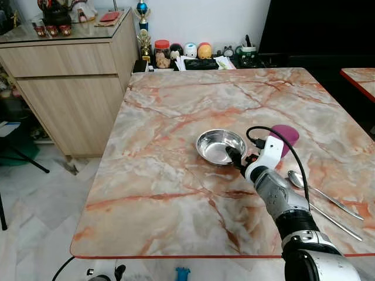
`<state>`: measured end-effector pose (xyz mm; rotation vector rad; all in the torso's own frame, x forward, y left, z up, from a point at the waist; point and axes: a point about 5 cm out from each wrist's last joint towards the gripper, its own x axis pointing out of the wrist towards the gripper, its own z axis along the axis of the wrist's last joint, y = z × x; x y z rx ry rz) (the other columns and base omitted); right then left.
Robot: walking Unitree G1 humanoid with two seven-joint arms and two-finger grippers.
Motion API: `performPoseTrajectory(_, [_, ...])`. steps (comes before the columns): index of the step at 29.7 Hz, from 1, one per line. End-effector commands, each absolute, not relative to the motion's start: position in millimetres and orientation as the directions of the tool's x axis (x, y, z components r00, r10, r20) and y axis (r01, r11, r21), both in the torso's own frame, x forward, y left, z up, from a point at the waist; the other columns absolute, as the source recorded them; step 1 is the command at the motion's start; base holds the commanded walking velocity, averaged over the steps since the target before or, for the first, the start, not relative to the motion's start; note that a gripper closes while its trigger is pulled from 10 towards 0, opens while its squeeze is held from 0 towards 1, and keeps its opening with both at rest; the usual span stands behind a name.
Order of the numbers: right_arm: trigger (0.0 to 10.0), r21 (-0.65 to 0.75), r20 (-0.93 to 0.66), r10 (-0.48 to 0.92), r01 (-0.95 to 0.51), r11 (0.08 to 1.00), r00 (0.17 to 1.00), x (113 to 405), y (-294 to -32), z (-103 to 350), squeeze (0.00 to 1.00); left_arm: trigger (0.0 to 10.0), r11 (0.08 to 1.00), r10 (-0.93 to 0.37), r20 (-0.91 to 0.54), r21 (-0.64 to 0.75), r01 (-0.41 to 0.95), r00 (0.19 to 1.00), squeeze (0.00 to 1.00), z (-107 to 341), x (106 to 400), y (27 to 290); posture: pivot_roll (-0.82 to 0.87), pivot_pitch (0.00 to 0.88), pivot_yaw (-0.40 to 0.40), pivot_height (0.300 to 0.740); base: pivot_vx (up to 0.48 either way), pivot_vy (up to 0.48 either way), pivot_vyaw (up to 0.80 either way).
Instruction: Setting the table
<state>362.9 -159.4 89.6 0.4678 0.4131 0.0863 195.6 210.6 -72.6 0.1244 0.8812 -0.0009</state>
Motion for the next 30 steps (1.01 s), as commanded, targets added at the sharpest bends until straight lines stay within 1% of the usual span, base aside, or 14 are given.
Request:
performPoseTrajectory(1, [10.0, 0.470, -0.363, 0.179, 0.014, 0.882, 0.914, 365.0, -158.7, 91.3, 0.00, 10.0, 0.991, 0.055, -0.789, 0.116, 0.061, 0.612, 0.00, -76.4, 189.2, 210.5, -0.02, 0.000, -0.006, 0.740, 0.000, 0.000, 0.00])
performPoseTrajectory(3, [10.0, 0.468, -0.360, 0.180, 0.011, 0.884, 0.915, 365.6, -158.7, 92.0, 0.00, 10.0, 0.991, 0.055, -0.790, 0.116, 0.062, 0.611, 0.00, -76.8, 188.5, 210.4, -0.02, 0.000, -0.006, 0.740, 0.000, 0.000, 0.00])
performPoseTrajectory(4, [6.8, 0.471, -0.356, 0.184, 0.006, 0.882, 0.916, 366.1, -158.4, 92.7, 0.00, 10.0, 0.991, 0.054, -0.791, 0.117, 0.063, 0.610, 0.00, -77.0, 188.1, 210.3, -0.02, 0.000, -0.007, 0.740, 0.000, 0.000, 0.00])
performPoseTrajectory(5, [6.8, 0.474, -0.353, 0.187, 0.003, 0.881, 0.917, 366.4, -158.1, 93.2, 0.00, 10.0, 0.991, 0.054, -0.791, 0.117, 0.064, 0.609, 0.00, -77.1, 187.8, 210.2, -0.02, 0.000, -0.007, 0.740, 0.000, 0.000, 0.00])
performPoseTrajectory(6, [0.0, 0.477, -0.347, 0.188, 0.000, 0.879, 0.919, 367.0, -158.0, 94.1, 0.00, 10.0, 0.991, 0.054, -0.791, 0.117, 0.064, 0.609, 0.00, -77.2, 187.7, 210.2, -0.02, 0.000, -0.007, 0.740, 0.000, 0.000, 0.00])
performPoseTrajectory(12, [0.0, 0.472, -0.344, 0.191, -0.007, 0.882, 0.919, 367.7, -156.7, 94.1, 0.00, 10.0, 0.991, 0.056, -0.791, 0.118, 0.061, 0.609, 0.00, -77.3, 187.5, 210.1, -0.02, 0.000, -0.010, 0.740, 0.000, 0.000, 0.00])
performPoseTrajectory(13, [10.0, 0.467, -0.349, 0.186, -0.002, 0.884, 0.919, 367.3, -156.8, 93.0, 0.00, 10.0, 0.991, 0.056, -0.792, 0.118, 0.062, 0.608, 0.00, -77.3, 187.5, 210.2, -0.02, 0.000, -0.009, 0.740, 0.000, 0.000, 0.00])
performPoseTrajectory(25, [10.0, 0.470, -0.357, 0.177, 0.013, 0.882, 0.917, 365.5, -159.0, 89.3, 0.00, 10.0, 0.991, 0.044, -0.790, 0.111, 0.072, 0.611, 0.00, -76.4, 189.9, 208.7, -0.02, 0.000, -0.012, 0.740, 0.000, 0.000, 0.00])
performPoseTrajectory(26, [7.8, 0.469, -0.357, 0.175, 0.014, 0.883, 0.918, 365.4, -159.2, 89.1, 0.00, 10.0, 0.991, 0.043, -0.790, 0.111, 0.073, 0.612, 0.00, -76.5, 189.9, 208.0, -0.02, 0.000, -0.012, 0.740, 0.000, 0.000, 0.00])
performPoseTrajectory(27, [1.3, 0.468, -0.356, 0.173, 0.015, 0.884, 0.918, 365.4, -159.3, 89.1, 0.00, 10.0, 0.991, 0.042, -0.789, 0.110, 0.074, 0.612, 0.00, -76.7, 189.9, 206.9, -0.02, 0.000, -0.013, 0.740, 0.000, 0.000, 0.00])
performPoseTrajectory(28, [0.0, 0.467, -0.353, 0.177, 0.010, 0.884, 0.919, 365.2, -158.6, 89.3, 0.00, 10.0, 0.991, 0.041, -0.789, 0.109, 0.074, 0.613, 0.00, -76.9, 189.8, 206.0, -0.02, 0.000, -0.013, 0.740, 0.000, 0.000, 0.00])
performPoseTrajectory(30, [0.0, 0.467, -0.349, 0.183, 0.001, 0.884, 0.919, 364.9, -157.1, 89.3, 0.00, 10.0, 0.992, 0.039, -0.789, 0.106, 0.074, 0.613, 0.00, -77.1, 189.6, 204.8, -0.02, 0.000, -0.014, 0.740, 0.000, 0.000, 0.00])
